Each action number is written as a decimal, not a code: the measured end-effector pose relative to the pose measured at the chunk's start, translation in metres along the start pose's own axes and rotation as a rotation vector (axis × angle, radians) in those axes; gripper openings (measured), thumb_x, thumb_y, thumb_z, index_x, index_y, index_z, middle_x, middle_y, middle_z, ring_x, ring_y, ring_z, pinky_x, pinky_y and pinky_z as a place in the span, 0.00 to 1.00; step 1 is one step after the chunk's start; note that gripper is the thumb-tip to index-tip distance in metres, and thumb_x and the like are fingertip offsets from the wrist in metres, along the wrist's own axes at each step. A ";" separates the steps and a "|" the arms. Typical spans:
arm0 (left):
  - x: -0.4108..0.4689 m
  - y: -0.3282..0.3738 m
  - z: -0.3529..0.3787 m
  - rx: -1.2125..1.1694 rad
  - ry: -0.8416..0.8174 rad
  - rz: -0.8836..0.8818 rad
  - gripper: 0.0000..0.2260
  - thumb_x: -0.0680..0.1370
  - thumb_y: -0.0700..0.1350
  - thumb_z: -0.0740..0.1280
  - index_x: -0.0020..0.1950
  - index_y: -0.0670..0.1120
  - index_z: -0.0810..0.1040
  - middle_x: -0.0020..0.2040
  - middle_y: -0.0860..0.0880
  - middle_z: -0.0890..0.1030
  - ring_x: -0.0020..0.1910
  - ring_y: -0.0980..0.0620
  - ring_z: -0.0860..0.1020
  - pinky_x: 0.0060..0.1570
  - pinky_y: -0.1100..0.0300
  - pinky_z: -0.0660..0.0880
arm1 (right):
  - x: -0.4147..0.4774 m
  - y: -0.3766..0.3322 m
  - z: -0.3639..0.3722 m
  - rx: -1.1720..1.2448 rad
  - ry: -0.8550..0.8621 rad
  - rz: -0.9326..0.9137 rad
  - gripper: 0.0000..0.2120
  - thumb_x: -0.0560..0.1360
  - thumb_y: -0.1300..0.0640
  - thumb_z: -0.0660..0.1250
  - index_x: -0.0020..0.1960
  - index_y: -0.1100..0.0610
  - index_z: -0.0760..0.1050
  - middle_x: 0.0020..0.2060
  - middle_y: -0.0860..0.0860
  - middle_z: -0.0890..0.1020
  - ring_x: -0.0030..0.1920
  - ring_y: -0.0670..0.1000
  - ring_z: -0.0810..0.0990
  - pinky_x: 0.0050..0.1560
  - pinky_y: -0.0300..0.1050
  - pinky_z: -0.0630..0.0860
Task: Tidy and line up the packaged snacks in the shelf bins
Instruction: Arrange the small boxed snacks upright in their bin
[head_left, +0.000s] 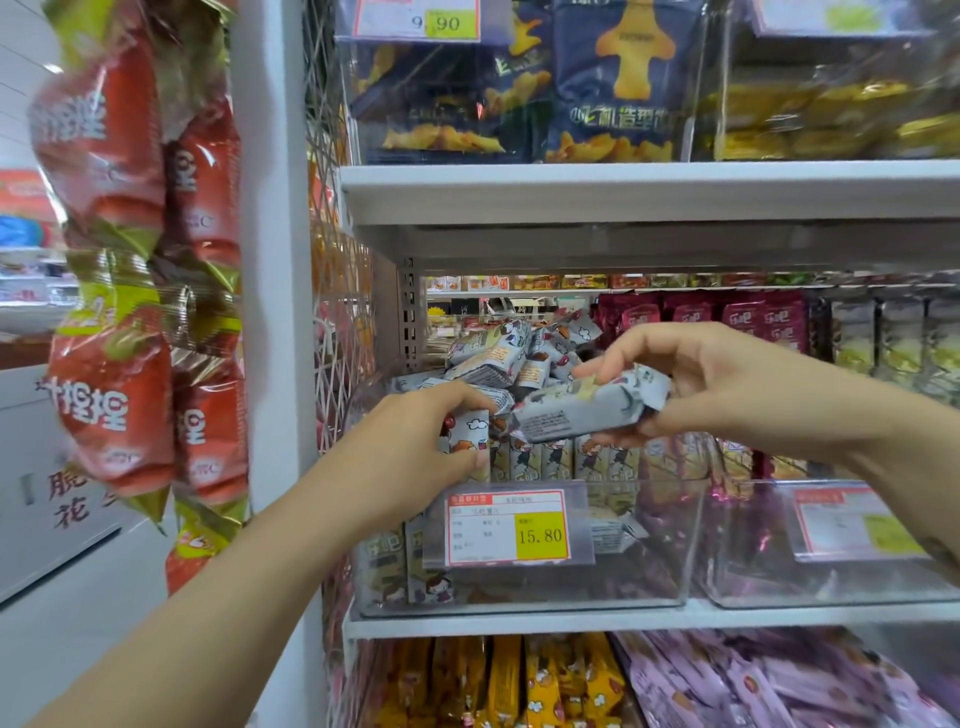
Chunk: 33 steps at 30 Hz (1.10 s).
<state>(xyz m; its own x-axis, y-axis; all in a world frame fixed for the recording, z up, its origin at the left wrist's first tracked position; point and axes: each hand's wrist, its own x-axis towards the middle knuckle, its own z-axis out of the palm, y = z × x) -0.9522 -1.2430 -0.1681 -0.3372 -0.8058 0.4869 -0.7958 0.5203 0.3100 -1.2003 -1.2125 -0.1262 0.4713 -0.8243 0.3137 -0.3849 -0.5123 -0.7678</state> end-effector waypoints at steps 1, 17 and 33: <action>0.000 0.000 0.000 -0.006 0.001 -0.005 0.19 0.76 0.51 0.68 0.65 0.61 0.70 0.66 0.58 0.73 0.63 0.58 0.71 0.54 0.64 0.66 | -0.002 0.001 -0.001 -0.006 -0.035 -0.005 0.18 0.69 0.75 0.68 0.47 0.53 0.78 0.57 0.56 0.80 0.51 0.54 0.83 0.49 0.43 0.80; -0.003 0.004 0.000 0.013 0.028 0.011 0.19 0.76 0.50 0.68 0.67 0.57 0.70 0.62 0.58 0.75 0.53 0.63 0.69 0.51 0.70 0.63 | 0.004 0.002 0.019 0.096 0.349 -0.079 0.16 0.65 0.71 0.73 0.45 0.53 0.78 0.42 0.52 0.75 0.40 0.53 0.77 0.49 0.43 0.78; -0.003 0.003 0.002 -0.044 0.089 -0.022 0.23 0.75 0.45 0.68 0.68 0.54 0.67 0.58 0.52 0.77 0.56 0.53 0.75 0.54 0.59 0.72 | 0.042 0.001 0.070 -0.221 0.179 0.096 0.17 0.69 0.54 0.73 0.56 0.53 0.73 0.46 0.51 0.83 0.44 0.51 0.83 0.51 0.53 0.80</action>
<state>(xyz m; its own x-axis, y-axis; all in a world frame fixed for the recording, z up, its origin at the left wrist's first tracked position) -0.9544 -1.2393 -0.1706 -0.2723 -0.7900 0.5493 -0.7792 0.5160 0.3558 -1.1253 -1.2312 -0.1530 0.2846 -0.8910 0.3538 -0.5937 -0.4536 -0.6647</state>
